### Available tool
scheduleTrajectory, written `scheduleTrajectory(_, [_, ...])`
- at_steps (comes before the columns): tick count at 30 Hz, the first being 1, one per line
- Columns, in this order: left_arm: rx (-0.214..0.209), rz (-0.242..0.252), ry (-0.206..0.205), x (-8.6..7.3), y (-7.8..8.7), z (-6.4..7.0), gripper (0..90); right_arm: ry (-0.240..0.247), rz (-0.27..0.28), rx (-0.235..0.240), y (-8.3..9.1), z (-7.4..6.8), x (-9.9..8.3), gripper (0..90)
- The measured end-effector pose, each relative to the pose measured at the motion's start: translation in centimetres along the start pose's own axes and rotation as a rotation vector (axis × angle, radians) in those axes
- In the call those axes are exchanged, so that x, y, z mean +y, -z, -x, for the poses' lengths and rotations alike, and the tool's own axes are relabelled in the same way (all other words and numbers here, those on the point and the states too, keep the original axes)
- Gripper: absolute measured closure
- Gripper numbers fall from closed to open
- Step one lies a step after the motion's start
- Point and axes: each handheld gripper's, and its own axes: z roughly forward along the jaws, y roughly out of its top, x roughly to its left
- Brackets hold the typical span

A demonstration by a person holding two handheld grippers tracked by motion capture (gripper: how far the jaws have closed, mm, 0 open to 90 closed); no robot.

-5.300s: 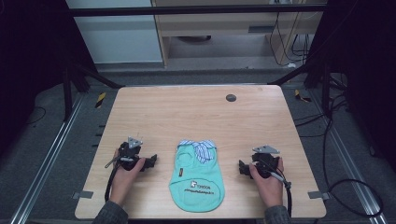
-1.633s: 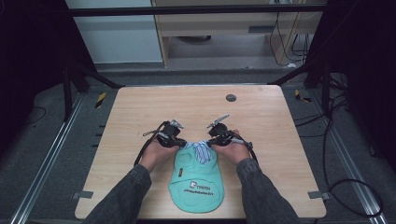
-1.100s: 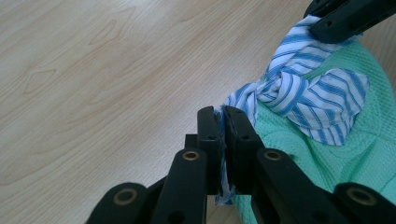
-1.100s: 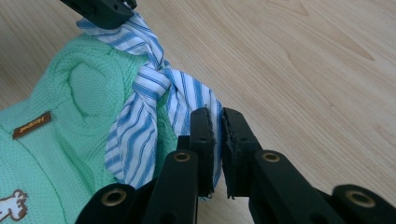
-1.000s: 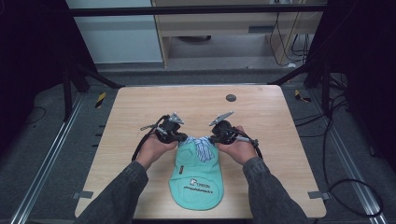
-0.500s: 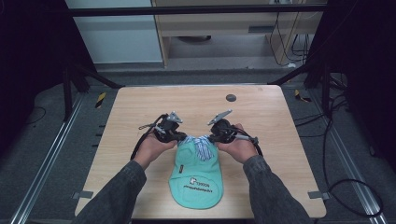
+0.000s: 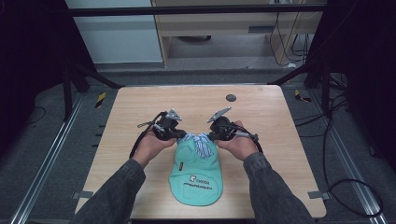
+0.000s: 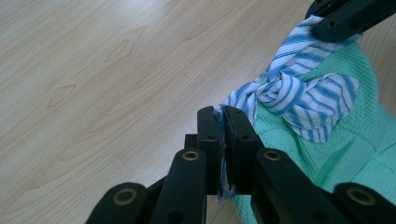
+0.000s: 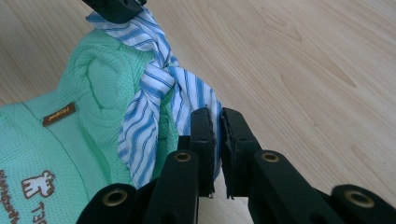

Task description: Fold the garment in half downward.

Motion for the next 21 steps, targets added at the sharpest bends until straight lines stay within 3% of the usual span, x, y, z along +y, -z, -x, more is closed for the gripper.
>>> scheduleTrajectory(21, [0.019,0.021,-0.016,1.5,1.0,-0.3,85.9,0.009,0.01,-0.011,0.9,0.7,1.0,84.0])
